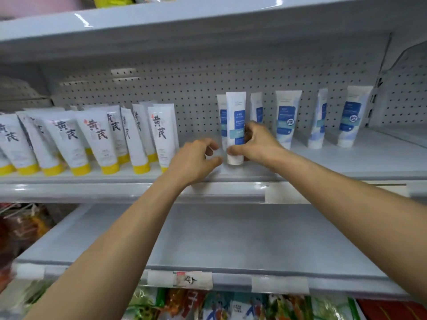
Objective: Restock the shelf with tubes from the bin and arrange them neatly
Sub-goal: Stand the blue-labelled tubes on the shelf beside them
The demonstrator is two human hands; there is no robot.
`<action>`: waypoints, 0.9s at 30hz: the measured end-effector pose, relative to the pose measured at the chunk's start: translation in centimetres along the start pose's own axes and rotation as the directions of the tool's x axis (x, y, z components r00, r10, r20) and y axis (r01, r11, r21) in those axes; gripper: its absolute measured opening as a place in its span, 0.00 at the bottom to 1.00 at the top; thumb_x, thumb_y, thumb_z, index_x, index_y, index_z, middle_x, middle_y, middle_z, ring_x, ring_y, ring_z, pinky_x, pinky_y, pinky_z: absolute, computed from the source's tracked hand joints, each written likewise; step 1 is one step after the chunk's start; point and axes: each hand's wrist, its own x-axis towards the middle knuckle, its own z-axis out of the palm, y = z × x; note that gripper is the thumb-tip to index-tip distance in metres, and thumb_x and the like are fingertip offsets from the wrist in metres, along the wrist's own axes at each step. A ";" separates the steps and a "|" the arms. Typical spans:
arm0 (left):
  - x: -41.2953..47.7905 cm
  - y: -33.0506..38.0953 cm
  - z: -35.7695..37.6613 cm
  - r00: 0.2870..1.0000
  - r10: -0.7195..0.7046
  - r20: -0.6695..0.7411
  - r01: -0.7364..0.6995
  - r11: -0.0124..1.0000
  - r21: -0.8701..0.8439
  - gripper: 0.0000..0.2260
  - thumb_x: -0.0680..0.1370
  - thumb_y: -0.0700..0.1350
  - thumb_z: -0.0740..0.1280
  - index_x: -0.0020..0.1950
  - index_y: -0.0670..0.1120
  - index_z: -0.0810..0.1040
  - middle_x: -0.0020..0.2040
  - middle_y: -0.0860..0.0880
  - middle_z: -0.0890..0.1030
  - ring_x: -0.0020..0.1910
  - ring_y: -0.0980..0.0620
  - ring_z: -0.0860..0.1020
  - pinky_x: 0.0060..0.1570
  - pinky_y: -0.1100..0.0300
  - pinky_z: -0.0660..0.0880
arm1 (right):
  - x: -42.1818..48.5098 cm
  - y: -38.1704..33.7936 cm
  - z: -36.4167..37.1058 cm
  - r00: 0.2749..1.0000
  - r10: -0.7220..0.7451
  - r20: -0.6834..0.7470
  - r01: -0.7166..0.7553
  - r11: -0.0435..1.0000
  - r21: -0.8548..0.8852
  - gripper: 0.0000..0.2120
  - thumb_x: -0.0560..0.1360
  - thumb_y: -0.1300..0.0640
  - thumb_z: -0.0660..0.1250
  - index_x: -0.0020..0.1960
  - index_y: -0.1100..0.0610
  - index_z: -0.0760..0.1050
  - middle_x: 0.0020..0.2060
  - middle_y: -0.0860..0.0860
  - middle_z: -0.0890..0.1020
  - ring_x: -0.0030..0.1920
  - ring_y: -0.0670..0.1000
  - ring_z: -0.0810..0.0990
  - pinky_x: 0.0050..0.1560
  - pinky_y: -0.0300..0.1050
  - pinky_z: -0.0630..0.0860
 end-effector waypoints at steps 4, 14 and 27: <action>0.1 -1.2 -0.5 0.997 0.054 0.047 -0.055 0.998 0.023 0.17 0.76 0.54 0.67 0.64 0.52 0.75 0.56 0.52 0.79 0.53 0.51 0.78 0.56 0.53 0.76 | 1.1 -0.3 2.1 0.999 0.018 -0.030 -0.019 0.999 -0.032 0.29 0.65 0.57 0.78 0.62 0.56 0.71 0.53 0.50 0.81 0.52 0.51 0.81 0.57 0.53 0.79; -0.4 -2.1 0.1 0.988 0.146 0.045 -0.150 0.984 0.091 0.16 0.77 0.54 0.65 0.64 0.51 0.75 0.59 0.49 0.79 0.55 0.47 0.78 0.54 0.55 0.72 | 1.1 0.0 3.6 0.994 0.060 -0.089 -0.065 0.996 -0.058 0.27 0.68 0.60 0.76 0.64 0.56 0.69 0.54 0.51 0.80 0.54 0.51 0.80 0.58 0.51 0.78; -6.7 -2.5 -1.1 0.955 0.243 -0.172 -0.211 0.960 0.185 0.13 0.79 0.49 0.63 0.64 0.53 0.73 0.59 0.54 0.78 0.58 0.51 0.75 0.50 0.51 0.76 | -8.5 -1.9 1.6 0.959 -0.256 -0.121 0.095 0.693 -0.714 0.17 0.76 0.55 0.64 0.65 0.53 0.69 0.61 0.51 0.75 0.60 0.55 0.74 0.53 0.50 0.70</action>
